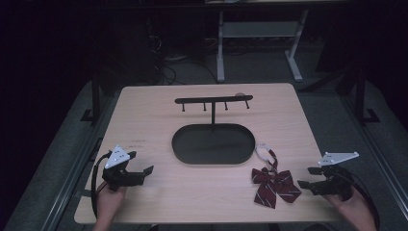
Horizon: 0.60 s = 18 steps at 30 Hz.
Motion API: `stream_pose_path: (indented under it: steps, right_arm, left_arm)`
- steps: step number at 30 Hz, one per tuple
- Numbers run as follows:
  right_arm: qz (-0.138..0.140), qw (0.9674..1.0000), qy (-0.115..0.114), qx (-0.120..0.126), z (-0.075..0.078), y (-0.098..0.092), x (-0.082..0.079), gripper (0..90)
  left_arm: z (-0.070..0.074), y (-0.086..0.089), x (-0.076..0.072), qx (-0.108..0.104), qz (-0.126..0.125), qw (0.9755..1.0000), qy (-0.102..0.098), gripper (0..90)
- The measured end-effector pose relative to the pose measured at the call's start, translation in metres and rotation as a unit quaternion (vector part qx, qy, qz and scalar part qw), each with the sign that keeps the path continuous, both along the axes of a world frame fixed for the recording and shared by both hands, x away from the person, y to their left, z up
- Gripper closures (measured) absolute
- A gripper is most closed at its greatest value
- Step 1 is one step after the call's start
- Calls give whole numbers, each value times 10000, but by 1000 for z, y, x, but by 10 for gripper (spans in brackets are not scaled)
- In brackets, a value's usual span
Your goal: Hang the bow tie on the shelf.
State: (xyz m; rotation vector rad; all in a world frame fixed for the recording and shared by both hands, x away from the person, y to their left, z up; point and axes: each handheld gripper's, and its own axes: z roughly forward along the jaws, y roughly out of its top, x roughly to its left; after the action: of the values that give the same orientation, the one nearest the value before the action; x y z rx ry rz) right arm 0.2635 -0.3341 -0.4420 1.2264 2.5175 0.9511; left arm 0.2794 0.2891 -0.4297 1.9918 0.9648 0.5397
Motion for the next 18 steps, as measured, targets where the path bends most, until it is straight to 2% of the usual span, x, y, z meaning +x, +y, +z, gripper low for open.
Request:
stream_pose_path:
  steps: [6, 12, 17, 18]
  right_arm:
    - [47, 9999, 93, 118, 7, 5, 6, 270]
    - [87, 9997, 70, 224, 17, 11, 12, 252]
    - [170, 9997, 112, 167, 22, 17, 19, 252]
    - [250, 9996, 135, 86, 24, 21, 23, 253]
  left_arm:
    - [-1, 0, -1, -32, 36, 10000, -19, 132]
    - [-1, -1, 0, 9, 13, 10000, -32, 132]
    - [-2, -1, 0, 56, 12, 10000, -14, 132]
    - [-1, 0, -1, 22, 39, 10000, -31, 132]
